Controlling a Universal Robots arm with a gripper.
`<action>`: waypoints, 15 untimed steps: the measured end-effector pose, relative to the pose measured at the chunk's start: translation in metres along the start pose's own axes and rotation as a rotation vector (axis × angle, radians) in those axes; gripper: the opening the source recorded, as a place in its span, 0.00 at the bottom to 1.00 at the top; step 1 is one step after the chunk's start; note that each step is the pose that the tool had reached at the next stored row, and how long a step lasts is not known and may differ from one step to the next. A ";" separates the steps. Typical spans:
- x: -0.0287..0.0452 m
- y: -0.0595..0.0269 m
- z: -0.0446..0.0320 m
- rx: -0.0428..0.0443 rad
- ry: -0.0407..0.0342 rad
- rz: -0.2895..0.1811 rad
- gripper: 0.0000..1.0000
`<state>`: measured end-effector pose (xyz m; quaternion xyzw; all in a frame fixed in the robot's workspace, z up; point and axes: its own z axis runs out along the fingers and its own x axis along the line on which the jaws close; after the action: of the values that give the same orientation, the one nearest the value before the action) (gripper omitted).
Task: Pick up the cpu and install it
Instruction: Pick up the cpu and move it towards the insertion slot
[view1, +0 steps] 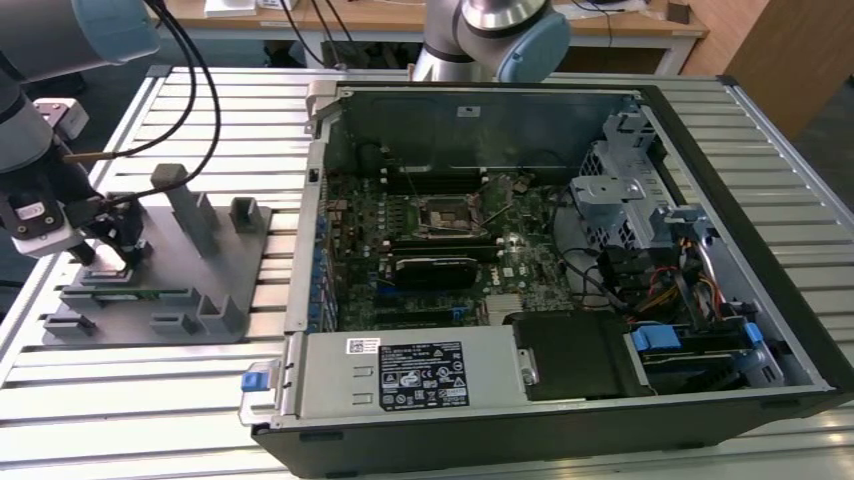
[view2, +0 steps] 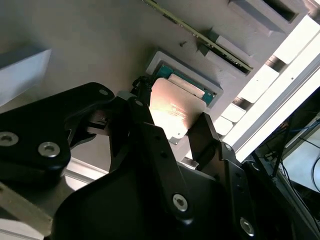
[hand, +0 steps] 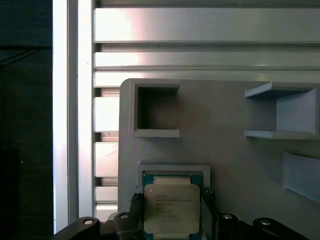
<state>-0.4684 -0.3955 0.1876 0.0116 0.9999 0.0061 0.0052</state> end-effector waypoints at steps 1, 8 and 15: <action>0.0000 0.0000 -0.0009 0.0000 0.0000 0.000 0.54; -0.0001 0.0001 -0.0094 0.0000 0.0000 0.000 0.54; -0.0001 0.0002 -0.0187 0.0000 0.0000 0.000 0.54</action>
<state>-0.4686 -0.3956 0.2063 0.0116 0.9999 0.0061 0.0052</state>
